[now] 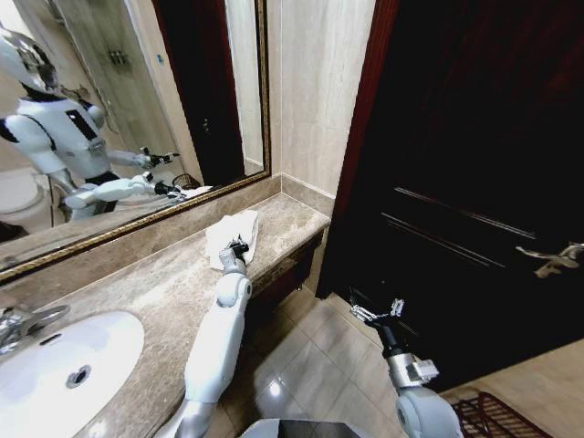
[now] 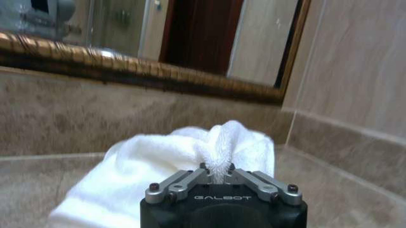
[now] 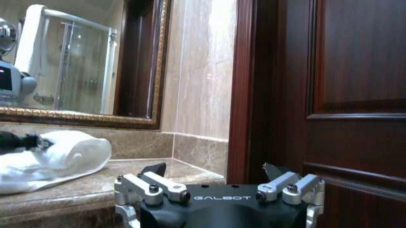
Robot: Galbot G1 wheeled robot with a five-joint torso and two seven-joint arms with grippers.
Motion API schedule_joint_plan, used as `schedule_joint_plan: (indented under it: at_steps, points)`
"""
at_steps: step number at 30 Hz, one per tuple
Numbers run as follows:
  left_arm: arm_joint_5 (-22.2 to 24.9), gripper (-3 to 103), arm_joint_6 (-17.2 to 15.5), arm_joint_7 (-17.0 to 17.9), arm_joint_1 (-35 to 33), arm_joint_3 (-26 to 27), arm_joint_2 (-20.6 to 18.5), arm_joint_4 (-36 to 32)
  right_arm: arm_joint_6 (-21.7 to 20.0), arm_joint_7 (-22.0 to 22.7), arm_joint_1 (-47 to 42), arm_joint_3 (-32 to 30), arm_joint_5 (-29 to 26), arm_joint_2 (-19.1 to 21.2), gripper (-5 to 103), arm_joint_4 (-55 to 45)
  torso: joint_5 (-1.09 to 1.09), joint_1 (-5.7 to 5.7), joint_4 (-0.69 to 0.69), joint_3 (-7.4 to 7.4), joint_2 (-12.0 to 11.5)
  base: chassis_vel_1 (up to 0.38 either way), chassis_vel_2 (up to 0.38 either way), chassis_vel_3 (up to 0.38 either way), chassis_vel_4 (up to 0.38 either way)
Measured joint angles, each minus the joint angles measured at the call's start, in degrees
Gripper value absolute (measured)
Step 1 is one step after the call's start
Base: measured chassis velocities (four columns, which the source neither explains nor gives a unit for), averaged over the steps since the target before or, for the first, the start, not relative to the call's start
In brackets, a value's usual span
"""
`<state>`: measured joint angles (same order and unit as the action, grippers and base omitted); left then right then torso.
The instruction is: Discard the used towel into the hamper.
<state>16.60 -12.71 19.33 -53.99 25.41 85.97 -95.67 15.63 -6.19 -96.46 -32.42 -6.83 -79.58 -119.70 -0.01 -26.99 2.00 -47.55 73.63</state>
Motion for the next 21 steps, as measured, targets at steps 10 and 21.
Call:
schedule_joint_plan:
  at_steps: [10,21]
  points:
    - [3.58,4,2.11,-6.15,-11.53,2.78,-4.27,-16.19,0.64,0.17,-0.01,0.43,0.31,-1.06,100,-0.24,0.00,0.01,0.01,0.00,0.00,0.000,0.000,0.000,0.000]
    - [2.39,4,6.10,-12.28,-25.16,8.56,-6.24,-32.56,1.29,0.59,0.85,1.21,1.11,-2.96,100,-0.81,0.01,0.01,0.00,0.01,0.00,0.000,0.000,0.000,0.000]
